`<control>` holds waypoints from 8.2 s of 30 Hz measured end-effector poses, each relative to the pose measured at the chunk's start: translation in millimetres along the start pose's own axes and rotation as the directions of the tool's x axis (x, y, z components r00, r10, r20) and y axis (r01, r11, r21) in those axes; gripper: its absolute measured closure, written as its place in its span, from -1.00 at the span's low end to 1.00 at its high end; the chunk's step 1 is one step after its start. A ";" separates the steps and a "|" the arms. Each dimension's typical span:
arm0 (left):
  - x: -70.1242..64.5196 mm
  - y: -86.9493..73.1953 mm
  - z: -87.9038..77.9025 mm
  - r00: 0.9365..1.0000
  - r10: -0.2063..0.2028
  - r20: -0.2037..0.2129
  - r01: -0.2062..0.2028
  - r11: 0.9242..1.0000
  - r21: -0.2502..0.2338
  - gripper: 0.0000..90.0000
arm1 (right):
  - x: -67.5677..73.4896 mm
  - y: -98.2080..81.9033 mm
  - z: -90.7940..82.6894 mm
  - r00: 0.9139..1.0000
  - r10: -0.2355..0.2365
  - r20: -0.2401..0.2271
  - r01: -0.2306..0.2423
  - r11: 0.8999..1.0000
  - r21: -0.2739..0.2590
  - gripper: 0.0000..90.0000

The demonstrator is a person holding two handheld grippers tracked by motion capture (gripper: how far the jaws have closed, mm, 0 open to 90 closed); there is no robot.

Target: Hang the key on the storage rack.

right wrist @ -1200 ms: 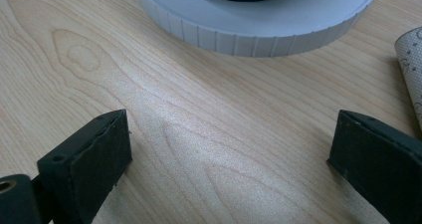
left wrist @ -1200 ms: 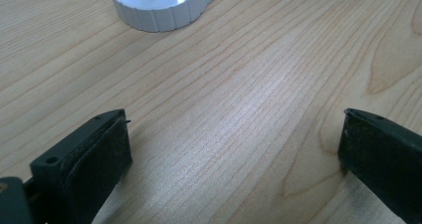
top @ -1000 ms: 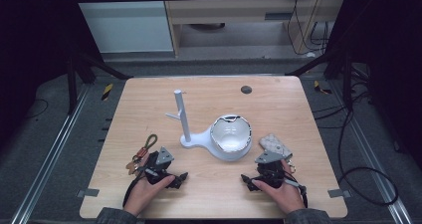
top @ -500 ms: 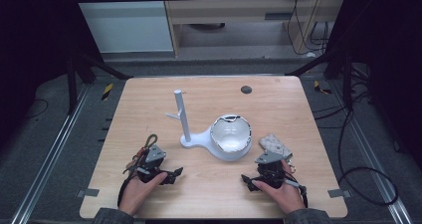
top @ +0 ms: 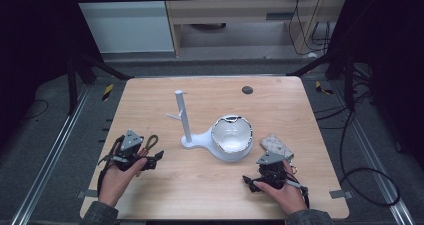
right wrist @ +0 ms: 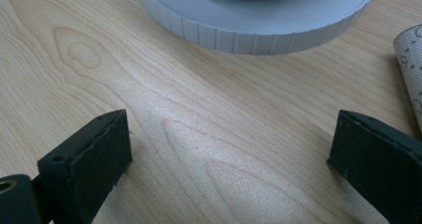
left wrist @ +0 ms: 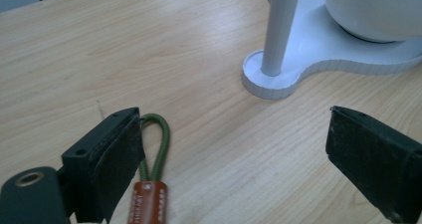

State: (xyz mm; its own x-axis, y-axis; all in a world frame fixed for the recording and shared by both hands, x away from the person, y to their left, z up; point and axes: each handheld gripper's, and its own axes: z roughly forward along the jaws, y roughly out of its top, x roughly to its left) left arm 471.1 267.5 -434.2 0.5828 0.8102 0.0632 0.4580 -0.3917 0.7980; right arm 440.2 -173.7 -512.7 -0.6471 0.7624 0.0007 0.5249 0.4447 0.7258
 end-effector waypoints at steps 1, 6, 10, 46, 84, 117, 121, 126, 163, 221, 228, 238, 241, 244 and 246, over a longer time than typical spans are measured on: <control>2.1 1.1 0.4 1.000 0.005 -0.006 -0.005 1.000 0.015 -0.84 | -0.8 0.3 0.4 1.000 0.000 0.005 0.000 1.000 0.001 -0.94; 10.7 5.0 4.5 1.000 -0.001 -0.008 0.002 0.997 0.077 -0.84 | -6.2 2.3 2.6 1.000 0.003 0.014 -0.003 1.000 0.000 -0.94; 13.3 8.9 7.2 0.999 0.034 -0.024 -0.030 0.992 0.122 -0.87 | -7.8 2.9 3.0 1.000 0.003 0.005 -0.003 1.000 0.000 -0.94; 45.9 47.7 19.4 0.999 -0.007 -0.035 0.020 0.924 0.381 -0.32 | -6.6 2.4 2.8 1.000 0.013 0.013 -0.013 1.000 -0.001 -0.94; 49.5 3.4 50.7 0.998 -0.058 -0.022 0.061 0.843 0.535 0.28 | -5.8 1.6 1.9 1.000 0.014 0.019 -0.014 1.000 -0.001 -0.94; 50.9 0.9 -3.1 0.999 -0.030 -0.045 0.043 0.944 0.327 0.47 | -5.4 1.2 1.6 1.000 0.014 0.019 -0.014 1.000 -0.002 -0.94; 47.4 -0.9 -16.0 0.998 -0.034 -0.050 0.045 0.968 0.247 0.47 | -5.6 1.1 1.6 1.000 0.010 0.019 -0.010 1.000 -0.003 -0.94; 37.8 1.2 -29.1 0.998 -0.026 -0.056 0.034 0.987 0.157 0.47 | -5.6 1.1 1.6 1.000 0.010 0.019 -0.010 1.000 -0.003 -0.94; -8.6 17.3 -60.2 0.999 0.019 -0.027 -0.022 0.994 -0.111 0.47 | -5.6 1.1 1.6 1.000 0.010 0.019 -0.010 1.000 -0.003 -0.94; -62.5 58.8 -30.0 0.996 0.068 0.062 -0.054 0.978 -0.202 0.46 | -5.6 0.5 0.8 1.000 0.008 0.011 -0.008 1.000 -0.001 -0.94; -58.2 58.7 -23.5 0.997 0.059 0.048 -0.049 0.981 -0.188 0.46 | -5.6 0.4 0.7 1.000 0.008 0.011 -0.008 1.000 -0.001 -0.94; -53.3 57.4 -12.9 0.998 0.035 0.046 -0.027 0.985 -0.172 0.46 | -5.6 0.4 0.7 1.000 0.008 0.011 -0.008 1.000 -0.001 -0.94; -53.7 57.9 -8.6 0.998 0.035 0.045 -0.027 0.986 -0.164 0.46 | -5.6 0.4 0.7 1.000 0.007 0.011 -0.007 1.000 -0.002 -0.94; -53.5 57.6 -6.6 0.998 0.034 0.045 -0.027 0.987 -0.159 0.46 | -5.6 0.4 0.7 1.000 0.008 0.011 -0.008 1.000 -0.002 -0.94; -53.1 57.3 -5.0 0.998 0.032 0.046 -0.024 0.987 -0.157 0.46 | -5.7 0.3 0.6 1.000 0.007 0.012 -0.007 1.000 -0.001 -0.94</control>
State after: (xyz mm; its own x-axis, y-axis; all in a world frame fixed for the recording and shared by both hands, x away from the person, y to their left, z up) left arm 463.1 204.1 -388.8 0.6271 0.7766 0.0608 0.3327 -0.3376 0.8806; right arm 444.3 -177.6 -512.9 -0.6369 0.7710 -0.0026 0.5289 0.4393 0.7262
